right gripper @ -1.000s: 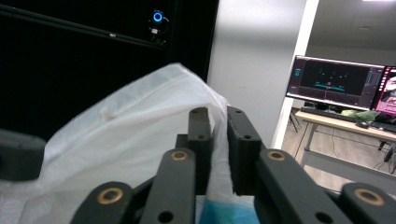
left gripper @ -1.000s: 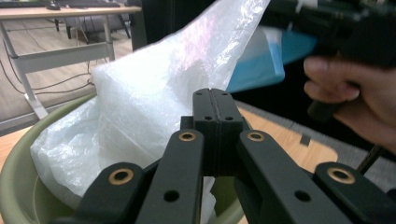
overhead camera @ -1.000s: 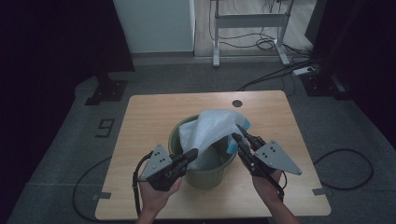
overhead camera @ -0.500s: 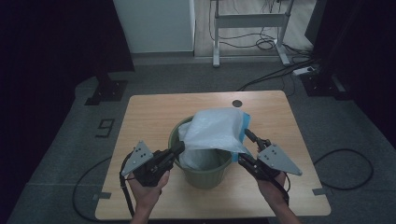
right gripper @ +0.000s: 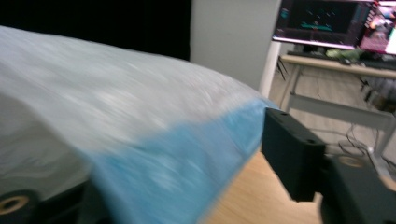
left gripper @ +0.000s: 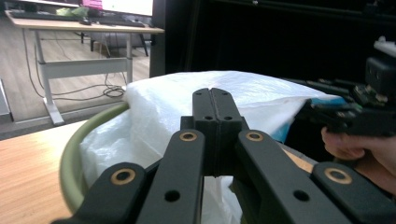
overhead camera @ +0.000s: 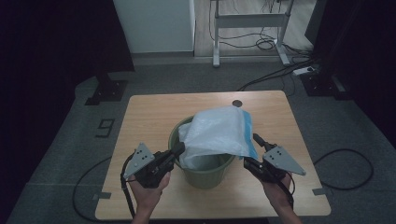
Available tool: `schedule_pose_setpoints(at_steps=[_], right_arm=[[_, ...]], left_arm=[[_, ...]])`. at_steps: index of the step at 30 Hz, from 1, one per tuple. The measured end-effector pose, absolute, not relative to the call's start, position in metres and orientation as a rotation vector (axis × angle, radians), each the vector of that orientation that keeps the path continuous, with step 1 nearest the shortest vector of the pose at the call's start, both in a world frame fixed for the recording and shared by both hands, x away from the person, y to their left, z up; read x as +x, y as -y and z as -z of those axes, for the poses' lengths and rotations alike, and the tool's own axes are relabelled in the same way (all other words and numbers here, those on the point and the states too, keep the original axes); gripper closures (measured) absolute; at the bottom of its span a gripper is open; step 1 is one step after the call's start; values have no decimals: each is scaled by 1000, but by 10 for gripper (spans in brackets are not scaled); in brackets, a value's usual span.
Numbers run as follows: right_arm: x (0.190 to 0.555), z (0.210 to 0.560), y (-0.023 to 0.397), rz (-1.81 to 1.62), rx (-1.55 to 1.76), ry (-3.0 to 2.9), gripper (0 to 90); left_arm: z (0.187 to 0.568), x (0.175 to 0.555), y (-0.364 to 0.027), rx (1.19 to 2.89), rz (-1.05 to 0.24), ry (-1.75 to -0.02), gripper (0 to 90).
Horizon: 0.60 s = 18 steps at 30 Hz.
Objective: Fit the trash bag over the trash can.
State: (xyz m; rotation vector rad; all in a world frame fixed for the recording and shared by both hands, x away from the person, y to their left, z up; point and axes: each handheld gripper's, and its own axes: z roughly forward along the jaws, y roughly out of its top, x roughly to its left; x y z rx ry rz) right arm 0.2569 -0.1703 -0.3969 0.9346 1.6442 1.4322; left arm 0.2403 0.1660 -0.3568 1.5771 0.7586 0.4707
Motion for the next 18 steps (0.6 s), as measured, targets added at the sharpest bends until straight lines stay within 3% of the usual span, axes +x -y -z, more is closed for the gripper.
schedule_pose_setpoints(at_steps=[3, 6, 8, 14, 18], right_arm=[[256, 402, 172, -1427, 977, -1636, 330], [256, 410, 175, -1432, 1010, -1640, 340], [256, 414, 177, -1441, 1023, -1649, 421], [263, 418, 184, -1449, 1028, -1715, 777], [270, 413, 190, -1428, 1016, -1696, 858]], left_arm=[[359, 242, -173, 1551, -472, -779, 900], [361, 243, -180, 1539, -473, -792, 900], [362, 242, -183, 1529, -477, -797, 900], [363, 239, -196, 1501, -470, -807, 900], [367, 238, -204, 1487, -462, -822, 900]])
